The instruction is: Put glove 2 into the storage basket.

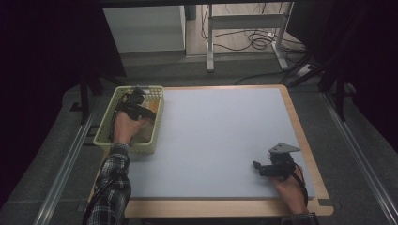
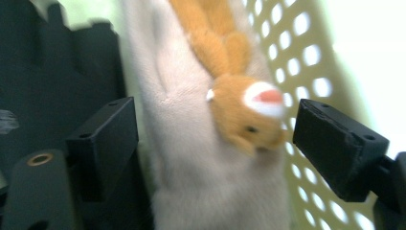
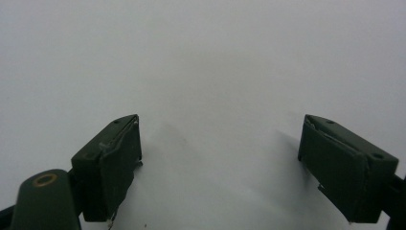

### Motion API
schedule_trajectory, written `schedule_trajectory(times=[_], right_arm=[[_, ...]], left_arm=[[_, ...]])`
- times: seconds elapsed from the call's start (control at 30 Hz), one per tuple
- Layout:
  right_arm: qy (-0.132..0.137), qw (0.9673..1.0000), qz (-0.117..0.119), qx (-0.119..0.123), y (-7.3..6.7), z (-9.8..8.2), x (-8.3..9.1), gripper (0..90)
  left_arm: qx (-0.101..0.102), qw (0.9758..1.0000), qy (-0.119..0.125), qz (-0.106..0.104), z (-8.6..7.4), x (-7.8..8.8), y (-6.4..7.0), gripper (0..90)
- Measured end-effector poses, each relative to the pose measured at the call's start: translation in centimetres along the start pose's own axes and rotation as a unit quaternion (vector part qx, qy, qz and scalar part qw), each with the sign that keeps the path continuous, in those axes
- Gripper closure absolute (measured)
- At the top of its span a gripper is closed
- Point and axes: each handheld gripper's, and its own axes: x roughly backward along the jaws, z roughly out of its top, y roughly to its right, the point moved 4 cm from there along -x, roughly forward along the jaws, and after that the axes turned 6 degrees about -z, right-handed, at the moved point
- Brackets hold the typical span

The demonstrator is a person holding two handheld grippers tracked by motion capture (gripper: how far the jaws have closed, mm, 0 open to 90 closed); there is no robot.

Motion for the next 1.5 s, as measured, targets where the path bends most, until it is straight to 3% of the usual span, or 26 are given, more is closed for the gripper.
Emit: schedule_trajectory(times=[0.07,0.17,0.27,0.37,0.5,0.67,0.73,0.93,1.2,1.5], right_arm=[[0.0,1.0,0.0,0.0,0.0,0.0,0.0,14.5],[0.0,1.0,0.0,0.0,0.0,0.0,0.0,14.5],[0.0,1.0,0.0,0.0,0.0,0.0,0.0,14.5],[0.0,1.0,0.0,0.0,0.0,0.0,0.0,14.5],[0.0,1.0,0.0,0.0,0.0,0.0,0.0,14.5],[0.0,1.0,0.0,0.0,0.0,0.0,0.0,14.5],[0.0,1.0,0.0,0.0,0.0,0.0,0.0,14.5],[0.0,1.0,0.0,0.0,0.0,0.0,0.0,14.5],[0.0,1.0,0.0,0.0,0.0,0.0,0.0,14.5],[0.0,1.0,0.0,0.0,0.0,0.0,0.0,14.5]], left_arm=[[-0.001,0.9999,0.013,0.008,0.1,1.2,-0.3,15.2],[0.0,0.9996,0.011,0.025,-0.3,2.1,-1.1,31.5],[0.001,0.9984,-0.004,0.056,-1.1,1.5,-2.3,51.2],[0.012,0.9977,-0.023,0.062,-1.9,0.2,-3.4,63.1],[0.013,0.9975,-0.038,0.058,-2.4,-1.7,-3.6,68.3],[0.002,0.9982,-0.041,0.044,-1.8,-2.9,-2.4,70.8],[-0.005,0.9978,-0.043,0.05,-1.7,-3.1,-2.1,72.2],[0.007,0.9985,-0.033,0.044,-1.9,-2.5,-2.8,66.7],[0.002,0.9982,0.0,0.06,-2.2,-0.8,-3.1,47.7],[0.005,0.9984,0.026,0.049,-2.7,0.9,-3.5,35.8]])
